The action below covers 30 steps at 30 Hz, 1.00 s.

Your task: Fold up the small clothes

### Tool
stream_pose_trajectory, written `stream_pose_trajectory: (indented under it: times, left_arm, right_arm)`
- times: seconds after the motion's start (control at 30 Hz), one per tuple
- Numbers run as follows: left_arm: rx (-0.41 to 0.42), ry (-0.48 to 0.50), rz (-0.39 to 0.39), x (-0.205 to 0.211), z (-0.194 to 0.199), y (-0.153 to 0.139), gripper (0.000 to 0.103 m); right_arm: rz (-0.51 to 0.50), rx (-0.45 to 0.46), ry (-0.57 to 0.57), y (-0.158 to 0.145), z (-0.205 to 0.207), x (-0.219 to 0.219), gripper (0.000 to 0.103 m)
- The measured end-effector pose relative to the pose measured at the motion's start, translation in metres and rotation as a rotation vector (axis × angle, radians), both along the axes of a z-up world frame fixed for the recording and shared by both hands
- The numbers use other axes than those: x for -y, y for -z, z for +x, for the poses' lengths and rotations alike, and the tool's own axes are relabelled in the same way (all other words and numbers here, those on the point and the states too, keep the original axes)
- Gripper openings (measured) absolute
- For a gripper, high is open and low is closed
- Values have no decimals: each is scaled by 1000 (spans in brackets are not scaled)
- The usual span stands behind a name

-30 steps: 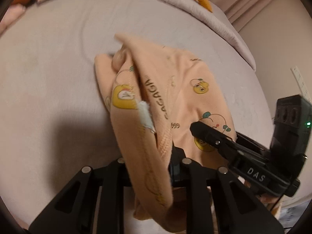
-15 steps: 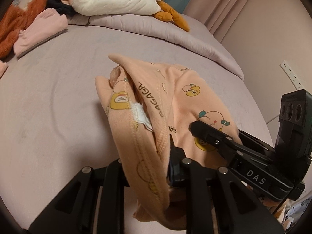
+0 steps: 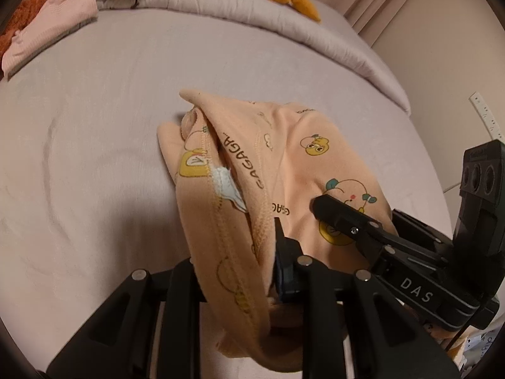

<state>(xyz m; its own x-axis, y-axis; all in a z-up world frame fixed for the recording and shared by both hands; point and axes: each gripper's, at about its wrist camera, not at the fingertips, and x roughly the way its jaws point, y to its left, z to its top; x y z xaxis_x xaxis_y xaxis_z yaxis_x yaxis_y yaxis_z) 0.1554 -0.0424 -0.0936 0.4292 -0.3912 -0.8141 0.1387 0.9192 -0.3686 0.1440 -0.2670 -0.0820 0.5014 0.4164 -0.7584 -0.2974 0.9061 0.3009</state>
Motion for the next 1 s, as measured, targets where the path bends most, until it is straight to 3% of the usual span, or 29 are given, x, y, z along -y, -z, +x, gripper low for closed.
stream_pose_trajectory:
  times: [0.1, 0.23, 0.37, 0.47, 0.57, 0.7, 1.0]
  left_arm:
    - [-2, -4, 23, 0, -4, 0, 30]
    - [35, -20, 46, -4, -15, -15, 57]
    - [142, -39, 105, -7, -33, -45, 82]
    - [219, -48, 121, -10, -50, -70, 97]
    - [286, -57, 125, -14, -69, -91, 102]
    - [318, -66, 133, -14, -83, -102, 102]
    - [279, -88, 128, -18, -100, -97, 102]
  right_arm:
    - [-32, -3, 28, 2, -2, 0, 38]
    - [-71, 29, 63, -9, -10, 2, 61]
    - [-58, 90, 80, -30, -24, 12, 70]
    - [-50, 138, 101, -48, -36, 19, 83]
    - [-63, 183, 108, -62, -50, 20, 84]
    - [-78, 214, 124, -72, -65, 21, 85]
    - [-111, 221, 147, -72, -78, 14, 86]
